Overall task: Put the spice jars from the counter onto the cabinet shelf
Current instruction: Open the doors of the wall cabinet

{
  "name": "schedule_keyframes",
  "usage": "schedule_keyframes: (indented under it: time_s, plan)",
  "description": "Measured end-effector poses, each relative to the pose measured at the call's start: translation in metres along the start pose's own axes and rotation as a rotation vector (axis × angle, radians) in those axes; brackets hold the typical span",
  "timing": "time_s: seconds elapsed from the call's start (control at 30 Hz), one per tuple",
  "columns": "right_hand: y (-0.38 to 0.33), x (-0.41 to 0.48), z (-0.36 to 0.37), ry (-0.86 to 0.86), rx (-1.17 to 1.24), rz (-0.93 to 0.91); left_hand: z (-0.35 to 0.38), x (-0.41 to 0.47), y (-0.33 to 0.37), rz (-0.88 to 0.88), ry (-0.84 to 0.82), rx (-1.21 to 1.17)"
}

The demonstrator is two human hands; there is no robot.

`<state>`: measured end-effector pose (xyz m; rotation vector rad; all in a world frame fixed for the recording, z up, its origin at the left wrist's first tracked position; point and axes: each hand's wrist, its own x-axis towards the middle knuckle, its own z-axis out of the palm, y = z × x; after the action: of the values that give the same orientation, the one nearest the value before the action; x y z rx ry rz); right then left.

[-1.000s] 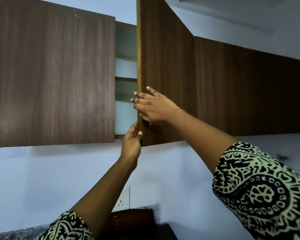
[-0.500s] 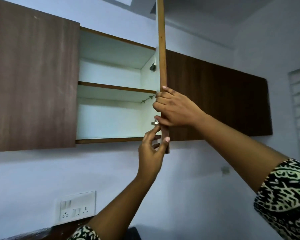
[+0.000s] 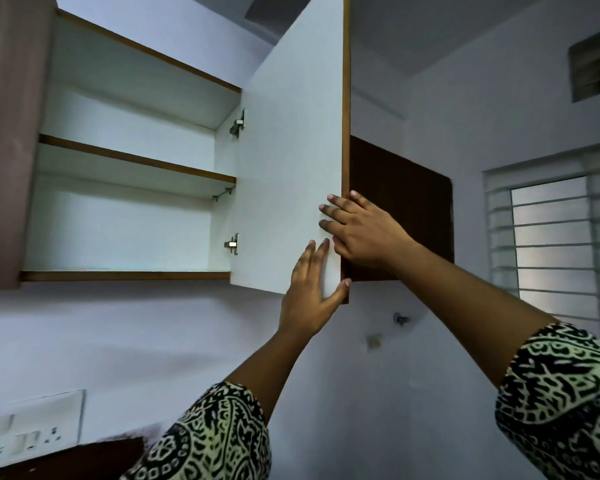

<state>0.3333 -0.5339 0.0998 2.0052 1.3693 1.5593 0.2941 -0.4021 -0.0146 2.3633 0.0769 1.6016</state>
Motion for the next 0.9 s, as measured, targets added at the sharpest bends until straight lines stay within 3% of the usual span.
schedule_keyframes:
  time_s: [0.17,0.33,0.57,0.63,0.77,0.9]
  plan:
    - [0.025,-0.011,0.027,-0.124,-0.049,0.021,0.043,0.014,0.005,-0.030,-0.043,0.053]
    - [0.033,-0.012,0.034,-0.127,-0.054,-0.007,0.063,0.018,-0.002,-0.036,-0.075,0.092]
    - [-0.002,0.005,0.013,0.016,-0.053,0.055,-0.016,0.018,-0.021,0.042,-0.329,-0.011]
    - [-0.030,0.020,0.008,0.094,0.097,0.117,-0.056,0.020,-0.043,0.058,-0.343,0.132]
    - [-0.109,0.066,0.009,0.181,0.700,0.236,-0.147,0.019,-0.096,0.120,-0.404,0.643]
    - [-0.196,0.126,0.012,0.117,1.291,0.260,-0.231,0.025,-0.149,0.028,-0.359,0.892]
